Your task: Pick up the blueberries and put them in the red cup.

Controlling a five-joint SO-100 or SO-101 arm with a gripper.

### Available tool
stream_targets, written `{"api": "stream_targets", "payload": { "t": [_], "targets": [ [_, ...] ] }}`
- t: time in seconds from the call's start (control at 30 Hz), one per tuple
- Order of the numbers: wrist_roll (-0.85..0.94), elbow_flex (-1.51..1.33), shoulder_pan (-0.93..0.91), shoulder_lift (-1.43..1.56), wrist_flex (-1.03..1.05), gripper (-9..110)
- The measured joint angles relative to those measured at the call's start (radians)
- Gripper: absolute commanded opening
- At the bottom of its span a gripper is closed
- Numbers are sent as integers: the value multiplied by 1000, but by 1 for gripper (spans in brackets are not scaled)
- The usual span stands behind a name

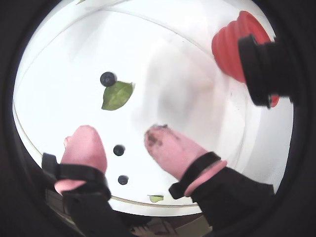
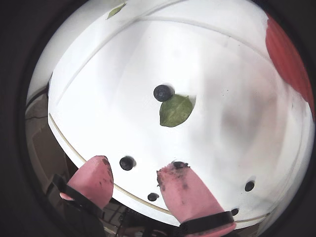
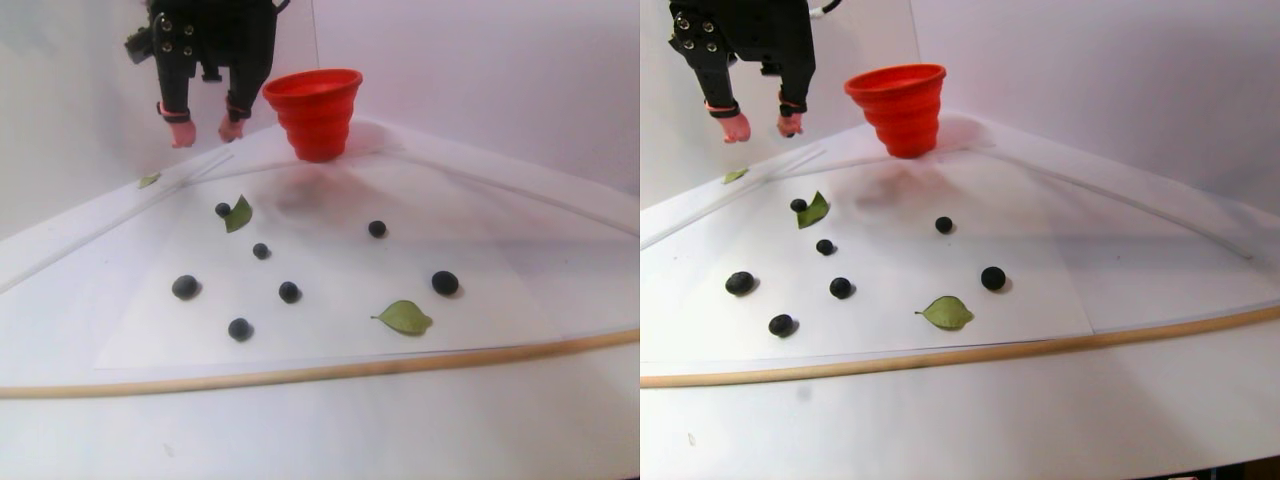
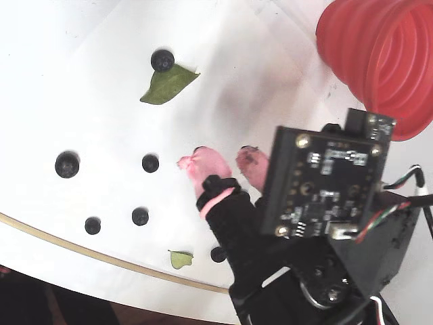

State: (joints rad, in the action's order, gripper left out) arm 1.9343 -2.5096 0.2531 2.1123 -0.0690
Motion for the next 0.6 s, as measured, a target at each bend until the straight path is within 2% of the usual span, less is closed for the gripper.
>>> {"api": "stream_targets", "payload": {
  "t": [0.6],
  "targets": [
    [51, 11, 2, -238, -244, 18]
  ]
}}
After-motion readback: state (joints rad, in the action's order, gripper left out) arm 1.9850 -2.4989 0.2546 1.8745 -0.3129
